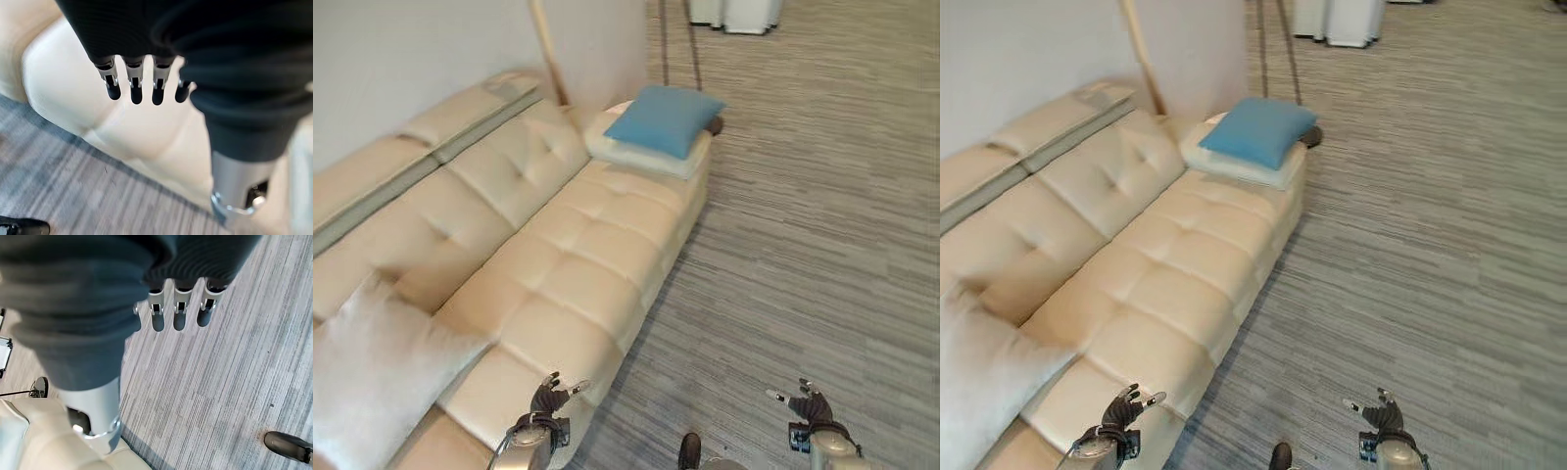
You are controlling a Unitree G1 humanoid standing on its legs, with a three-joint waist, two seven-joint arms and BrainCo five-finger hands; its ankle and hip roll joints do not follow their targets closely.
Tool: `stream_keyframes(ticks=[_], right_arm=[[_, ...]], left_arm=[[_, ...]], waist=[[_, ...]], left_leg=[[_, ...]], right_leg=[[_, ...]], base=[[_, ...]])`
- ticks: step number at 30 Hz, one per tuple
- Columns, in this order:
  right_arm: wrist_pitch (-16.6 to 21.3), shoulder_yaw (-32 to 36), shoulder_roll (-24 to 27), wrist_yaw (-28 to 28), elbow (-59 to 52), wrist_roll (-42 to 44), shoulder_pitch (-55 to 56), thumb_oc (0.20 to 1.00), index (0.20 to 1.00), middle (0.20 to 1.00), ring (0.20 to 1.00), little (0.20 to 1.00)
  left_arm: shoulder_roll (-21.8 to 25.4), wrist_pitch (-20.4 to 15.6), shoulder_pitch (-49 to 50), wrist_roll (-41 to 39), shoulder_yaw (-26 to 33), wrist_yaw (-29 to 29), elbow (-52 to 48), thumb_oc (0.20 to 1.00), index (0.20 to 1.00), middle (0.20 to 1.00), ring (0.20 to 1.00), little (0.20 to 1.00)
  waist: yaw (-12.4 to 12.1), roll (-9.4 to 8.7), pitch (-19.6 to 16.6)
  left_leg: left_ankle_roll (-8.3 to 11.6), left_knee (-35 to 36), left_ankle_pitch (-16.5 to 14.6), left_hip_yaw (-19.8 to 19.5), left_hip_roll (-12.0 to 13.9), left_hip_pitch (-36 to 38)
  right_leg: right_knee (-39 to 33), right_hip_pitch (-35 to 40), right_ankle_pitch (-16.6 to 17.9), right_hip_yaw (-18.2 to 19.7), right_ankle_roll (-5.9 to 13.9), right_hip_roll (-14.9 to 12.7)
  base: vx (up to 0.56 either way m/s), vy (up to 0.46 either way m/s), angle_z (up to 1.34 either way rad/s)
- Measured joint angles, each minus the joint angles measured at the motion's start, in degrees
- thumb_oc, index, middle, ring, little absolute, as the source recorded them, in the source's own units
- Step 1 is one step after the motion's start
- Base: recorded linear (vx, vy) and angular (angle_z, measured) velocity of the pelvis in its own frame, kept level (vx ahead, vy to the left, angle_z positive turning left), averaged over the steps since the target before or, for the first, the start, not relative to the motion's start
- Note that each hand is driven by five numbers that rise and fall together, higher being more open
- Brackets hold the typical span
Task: Pick up all the scattered cushions and arrange them neatly on the sofa.
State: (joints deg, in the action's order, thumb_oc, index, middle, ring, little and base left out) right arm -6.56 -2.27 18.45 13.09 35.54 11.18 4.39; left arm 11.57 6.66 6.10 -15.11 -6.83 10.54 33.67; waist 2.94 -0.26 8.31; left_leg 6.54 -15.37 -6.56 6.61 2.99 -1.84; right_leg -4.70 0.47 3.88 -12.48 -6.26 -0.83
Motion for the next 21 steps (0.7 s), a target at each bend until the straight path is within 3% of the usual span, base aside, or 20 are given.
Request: stream_keyframes(ticks=[2,3,5,8,9,12,14,16,17,19,20,21], right_arm=[[-0.08,-0.03,-0.02,-0.09,0.04,-0.02,0.42,1.000,1.000,1.000,1.000,1.000],[-0.15,-0.09,0.10,-0.06,0.14,-0.02,1.19,1.000,1.000,1.000,1.000,1.000],[-0.14,-0.20,0.19,-0.06,0.30,-0.04,1.57,1.000,1.000,1.000,1.000,1.000],[-0.14,-0.65,0.31,-0.05,0.44,-0.07,1.59,1.000,1.000,1.000,1.000,1.000],[-0.13,-0.79,0.58,-0.04,0.66,-0.14,1.27,1.000,1.000,1.000,1.000,1.000],[-0.14,-0.75,0.96,-0.09,0.70,-0.76,-0.15,1.000,1.000,1.000,1.000,1.000],[-0.05,-1.13,1.02,-0.26,0.48,-1.13,-0.53,1.000,1.000,1.000,1.000,1.000],[-0.12,-1.20,0.82,-0.74,0.41,-1.20,0.11,1.000,1.000,1.000,1.000,1.000],[-0.14,-1.23,0.57,-0.90,0.44,-1.20,0.53,1.000,1.000,1.000,1.000,1.000],[-0.14,-1.31,-0.72,-1.42,0.33,-1.23,0.99,1.000,1.000,1.000,1.000,1.000],[-0.12,-1.46,-1.04,-1.51,0.31,-1.24,0.94,1.000,1.000,1.000,1.000,1.000],[-0.10,-1.85,-2.18,-2.02,0.00,-1.27,0.97,1.000,1.000,1.000,1.000,1.000]], left_arm=[[0.10,-0.02,-0.14,0.00,0.18,0.18,-0.03,1.000,1.000,1.000,1.000,1.000],[0.10,-0.03,-0.03,0.00,0.13,0.19,0.07,1.000,1.000,1.000,1.000,1.000],[0.19,0.00,-0.11,0.02,0.07,0.18,0.16,1.000,1.000,1.000,1.000,1.000],[0.17,0.06,-0.09,0.04,0.01,0.20,0.27,1.000,1.000,1.000,1.000,1.000],[0.17,0.12,0.23,0.04,0.01,0.21,0.28,1.000,1.000,1.000,1.000,1.000],[0.17,0.35,0.47,0.05,0.15,0.32,0.25,1.000,1.000,1.000,1.000,1.000],[0.14,0.38,2.62,0.05,0.30,0.70,-0.88,1.000,1.000,1.000,1.000,1.000],[0.38,0.38,2.44,0.05,0.20,0.69,-1.97,1.000,1.000,1.000,1.000,1.000],[0.56,0.25,2.47,0.06,0.22,0.71,-2.29,1.000,1.000,1.000,1.000,1.000],[1.91,0.34,2.06,0.24,0.13,0.64,-2.77,1.000,1.000,1.000,1.000,1.000],[2.23,0.35,2.08,0.31,0.11,0.65,-2.98,1.000,1.000,1.000,1.000,1.000],[3.34,0.35,2.12,0.33,0.06,0.55,-3.56,1.000,1.000,1.000,1.000,1.000]], waist=[[-0.54,-0.70,0.62],[-0.65,-0.56,0.65],[-0.55,-0.46,0.69],[-0.77,-0.06,1.10],[-1.03,0.71,1.28],[-2.46,2.84,2.44],[-3.61,5.22,1.97],[-3.05,5.24,1.79],[-3.29,4.87,1.88],[-3.01,2.91,1.85],[-3.00,2.56,1.87],[-3.06,1.50,1.32]], left_leg=[[-1.72,7.22,1.42,-3.51,-2.94,-2.51],[-2.22,9.32,2.72,-5.79,-3.76,-4.48],[-1.49,13.34,6.04,-9.51,-4.88,-6.64],[-0.77,17.96,9.66,-10.90,-5.31,-9.36],[0.29,19.89,10.27,-12.18,-5.32,-10.15],[0.42,19.84,10.54,-13.79,-5.25,-11.10],[-0.49,20.09,10.72,-14.41,-4.52,-8.60],[-3.03,20.00,13.70,-12.52,-5.85,-7.40],[-3.49,20.03,14.01,-11.91,-6.29,-6.84],[-6.73,20.03,13.31,-9.22,-7.71,-4.87],[-7.34,20.03,12.89,-8.90,-7.91,-4.28],[-8.91,20.02,12.37,-7.83,-8.21,-2.48]], right_leg=[[-0.37,0.65,0.32,1.25,0.80,0.58],[-0.38,1.24,-0.75,1.73,0.01,1.15],[-0.38,1.84,-1.31,2.12,-0.07,1.78],[-0.37,2.46,-2.24,2.74,0.41,1.99],[-0.36,2.56,-2.69,3.47,0.58,2.33],[-0.36,3.47,-3.60,6.07,1.74,2.80],[-0.32,4.46,-4.69,9.41,3.98,3.19],[0.23,5.30,-6.97,10.41,5.90,1.40],[1.10,5.44,-7.83,10.93,6.89,0.74],[6.58,4.41,-10.21,11.72,8.83,-1.46],[10.08,3.09,-11.56,11.87,9.45,-1.76],[21.94,-1.77,-14.58,11.76,11.35,-2.40]], base=[[0.21,-0.025,-0.86],[0.21,-0.022,-0.37],[0.18,-0.015,-0.29],[0.23,0.018,-0.09],[0.28,0.045,-0.14],[0.33,0.089,-0.50],[0.54,0.191,-0.78],[0.40,0.148,-0.35],[0.40,0.138,-0.35],[0.36,0.132,-0.45],[0.21,0.104,-0.67],[0.28,0.146,-0.97]])
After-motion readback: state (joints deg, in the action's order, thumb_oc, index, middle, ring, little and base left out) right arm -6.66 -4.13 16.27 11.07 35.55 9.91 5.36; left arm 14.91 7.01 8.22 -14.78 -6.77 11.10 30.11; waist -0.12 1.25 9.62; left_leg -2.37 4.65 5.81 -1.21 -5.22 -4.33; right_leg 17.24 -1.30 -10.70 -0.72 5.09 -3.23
